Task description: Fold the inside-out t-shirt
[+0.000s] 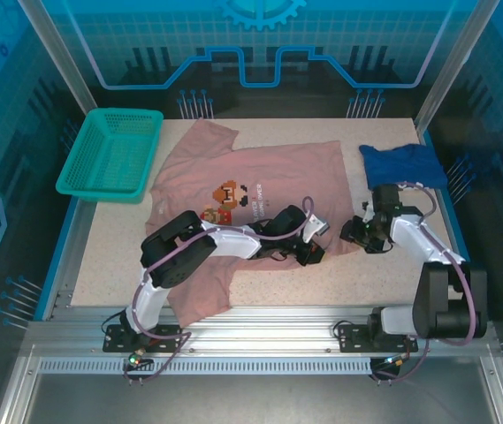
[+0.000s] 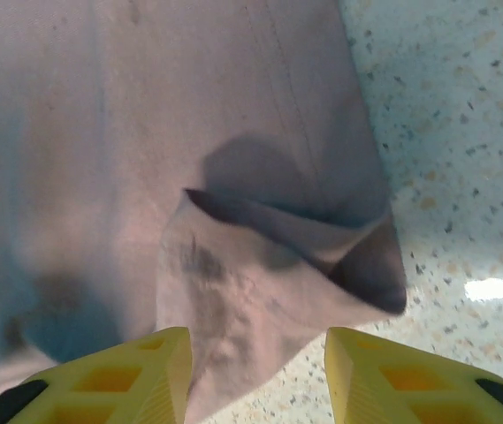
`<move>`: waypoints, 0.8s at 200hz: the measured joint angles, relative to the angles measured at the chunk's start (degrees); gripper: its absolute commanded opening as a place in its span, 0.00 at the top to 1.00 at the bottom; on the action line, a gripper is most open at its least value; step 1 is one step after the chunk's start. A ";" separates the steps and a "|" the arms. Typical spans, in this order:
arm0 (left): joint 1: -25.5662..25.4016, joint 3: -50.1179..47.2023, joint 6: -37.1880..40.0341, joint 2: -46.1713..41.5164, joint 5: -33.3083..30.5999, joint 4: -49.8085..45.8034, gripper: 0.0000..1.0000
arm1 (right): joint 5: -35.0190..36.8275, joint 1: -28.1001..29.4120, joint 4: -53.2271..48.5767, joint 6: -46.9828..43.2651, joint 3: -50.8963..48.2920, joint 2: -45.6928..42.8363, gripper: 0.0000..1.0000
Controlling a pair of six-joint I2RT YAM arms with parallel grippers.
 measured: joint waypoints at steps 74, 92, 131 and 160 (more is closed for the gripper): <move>-0.79 -0.07 0.00 1.51 -0.02 0.02 1.00 | 2.67 3.21 3.69 2.16 0.57 6.14 0.56; -0.79 -0.07 0.00 1.51 -0.02 0.07 1.00 | 3.45 3.78 3.87 2.34 0.57 6.58 0.57; -0.90 -0.07 0.00 1.53 -0.02 0.22 1.00 | 4.55 4.63 4.59 2.40 0.57 8.37 0.63; -0.90 -0.07 0.02 1.51 -0.02 0.22 1.00 | 4.96 5.11 5.18 2.36 0.59 9.51 0.67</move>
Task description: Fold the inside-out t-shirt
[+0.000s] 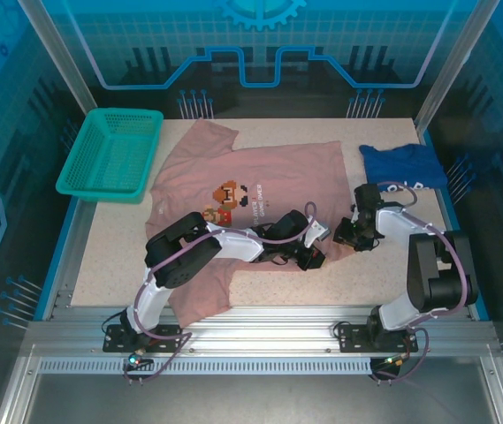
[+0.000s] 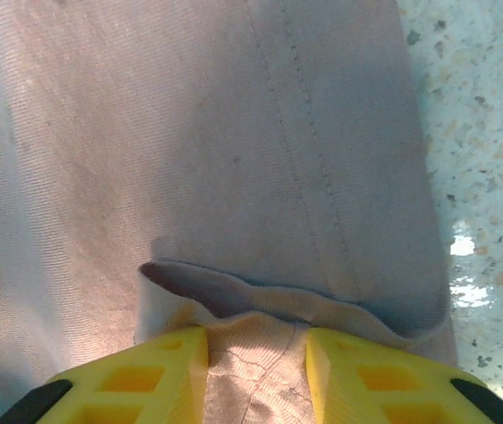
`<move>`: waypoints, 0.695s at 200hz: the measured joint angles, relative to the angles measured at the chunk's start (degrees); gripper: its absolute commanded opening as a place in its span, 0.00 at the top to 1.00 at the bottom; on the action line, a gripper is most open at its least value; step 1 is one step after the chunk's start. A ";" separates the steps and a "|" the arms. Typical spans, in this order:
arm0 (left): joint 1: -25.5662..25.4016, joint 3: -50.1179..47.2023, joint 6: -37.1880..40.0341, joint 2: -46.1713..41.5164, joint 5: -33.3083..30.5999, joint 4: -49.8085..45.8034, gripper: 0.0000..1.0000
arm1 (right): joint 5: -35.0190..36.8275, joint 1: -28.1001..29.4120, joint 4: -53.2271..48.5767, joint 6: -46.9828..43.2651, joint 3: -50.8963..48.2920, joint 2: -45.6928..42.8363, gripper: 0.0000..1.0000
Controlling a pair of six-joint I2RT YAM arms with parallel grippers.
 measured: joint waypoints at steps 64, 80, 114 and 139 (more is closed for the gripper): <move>-0.04 -0.74 0.15 0.02 0.00 0.04 1.00 | 2.21 1.97 0.02 -0.24 1.79 1.84 0.83; -0.04 -0.74 0.15 0.00 0.00 0.04 1.00 | 2.97 2.08 -0.13 -0.52 1.88 1.81 0.87; -0.04 -0.74 0.39 0.02 0.00 0.04 1.00 | 4.09 2.12 -1.22 -1.42 2.54 1.03 0.95; -0.04 -0.74 1.03 0.02 0.00 0.04 1.00 | 4.09 2.14 -1.92 -1.84 2.97 -0.68 0.99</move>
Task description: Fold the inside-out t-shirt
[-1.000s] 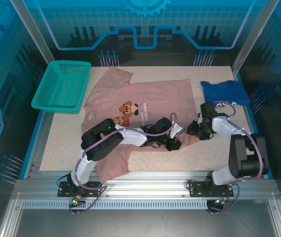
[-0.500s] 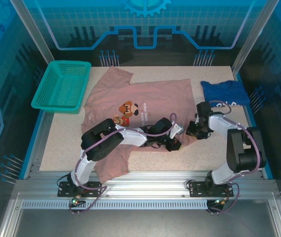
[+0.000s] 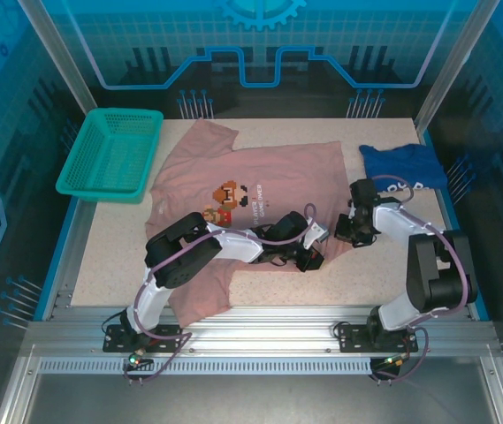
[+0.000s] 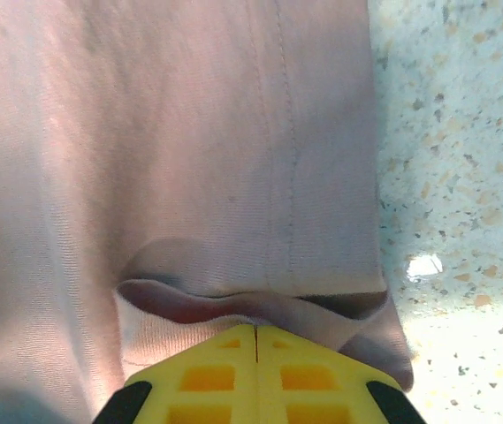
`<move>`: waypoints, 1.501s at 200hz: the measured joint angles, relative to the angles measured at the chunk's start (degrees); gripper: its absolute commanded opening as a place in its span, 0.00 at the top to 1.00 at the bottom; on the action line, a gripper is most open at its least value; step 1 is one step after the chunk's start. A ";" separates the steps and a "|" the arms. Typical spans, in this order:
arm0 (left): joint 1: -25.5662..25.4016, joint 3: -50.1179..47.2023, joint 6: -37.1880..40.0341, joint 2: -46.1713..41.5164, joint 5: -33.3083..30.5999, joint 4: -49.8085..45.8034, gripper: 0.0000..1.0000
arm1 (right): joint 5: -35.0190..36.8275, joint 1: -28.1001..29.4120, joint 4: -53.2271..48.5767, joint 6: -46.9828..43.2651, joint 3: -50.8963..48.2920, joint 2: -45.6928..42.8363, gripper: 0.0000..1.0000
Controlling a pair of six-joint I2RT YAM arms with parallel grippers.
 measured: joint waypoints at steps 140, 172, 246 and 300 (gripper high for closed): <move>-0.35 0.33 0.20 0.00 0.00 -0.11 0.94 | 3.15 -0.11 -7.91 -1.70 -1.88 -13.84 0.99; -0.70 0.90 0.79 -0.02 -0.09 -0.52 0.65 | 3.45 -0.57 -8.28 -1.68 -3.54 -16.39 1.00; -0.50 -6.01 0.39 -12.66 -4.02 -1.77 0.44 | 3.17 -4.50 -8.50 -1.70 -4.85 -18.01 0.94; 1.70 -13.31 0.39 -24.94 -9.97 -4.04 0.44 | 0.00 -5.14 -6.45 -1.22 -6.99 -18.23 1.00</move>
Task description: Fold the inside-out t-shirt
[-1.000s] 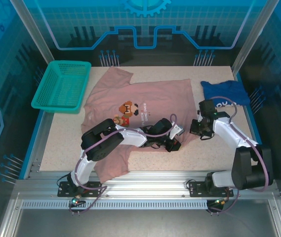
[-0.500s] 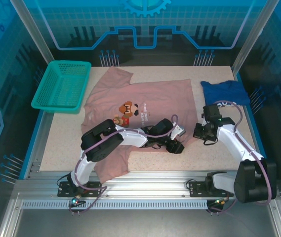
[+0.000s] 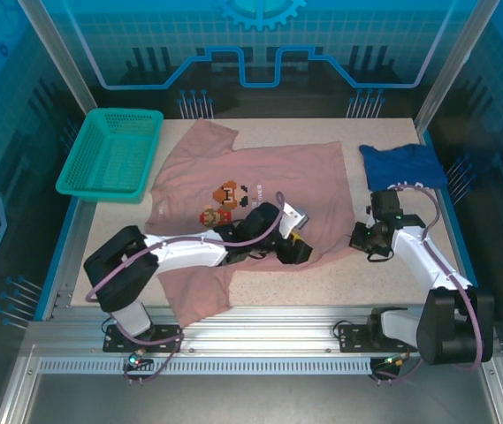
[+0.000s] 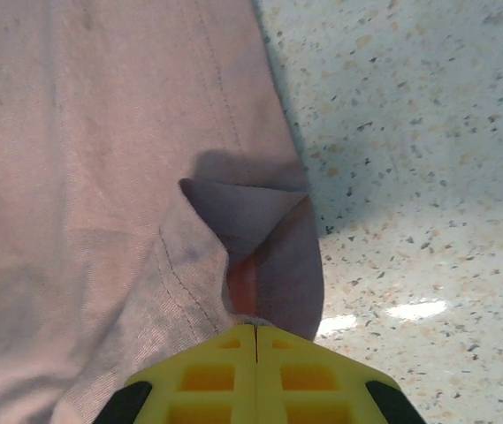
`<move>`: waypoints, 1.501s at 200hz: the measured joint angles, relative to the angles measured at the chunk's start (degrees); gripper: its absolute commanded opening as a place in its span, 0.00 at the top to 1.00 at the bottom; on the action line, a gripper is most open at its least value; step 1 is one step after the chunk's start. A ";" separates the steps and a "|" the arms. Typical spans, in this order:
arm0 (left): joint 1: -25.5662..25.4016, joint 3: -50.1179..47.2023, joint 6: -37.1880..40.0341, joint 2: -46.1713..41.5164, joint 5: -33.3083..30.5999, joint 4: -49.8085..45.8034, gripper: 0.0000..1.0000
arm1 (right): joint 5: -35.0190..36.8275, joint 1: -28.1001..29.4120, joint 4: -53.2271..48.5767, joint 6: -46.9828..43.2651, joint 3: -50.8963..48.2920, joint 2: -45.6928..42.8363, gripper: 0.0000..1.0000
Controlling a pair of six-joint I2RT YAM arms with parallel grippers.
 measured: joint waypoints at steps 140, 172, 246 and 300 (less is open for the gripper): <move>8.46 -16.74 -22.64 -40.02 -24.81 -53.27 0.37 | -4.22 -0.15 8.26 1.09 -1.22 -0.68 1.00; 10.10 -20.59 -32.48 -43.76 -26.29 -62.18 0.35 | -5.03 0.61 9.92 1.09 -0.28 0.11 1.00; 10.21 -26.47 -48.65 -43.63 -25.05 -69.77 0.40 | -7.74 1.44 11.45 0.79 -0.07 0.09 1.00; 10.14 -30.64 -52.17 -40.50 -17.88 -66.20 0.51 | -7.89 1.57 11.87 -0.33 -0.02 0.48 1.00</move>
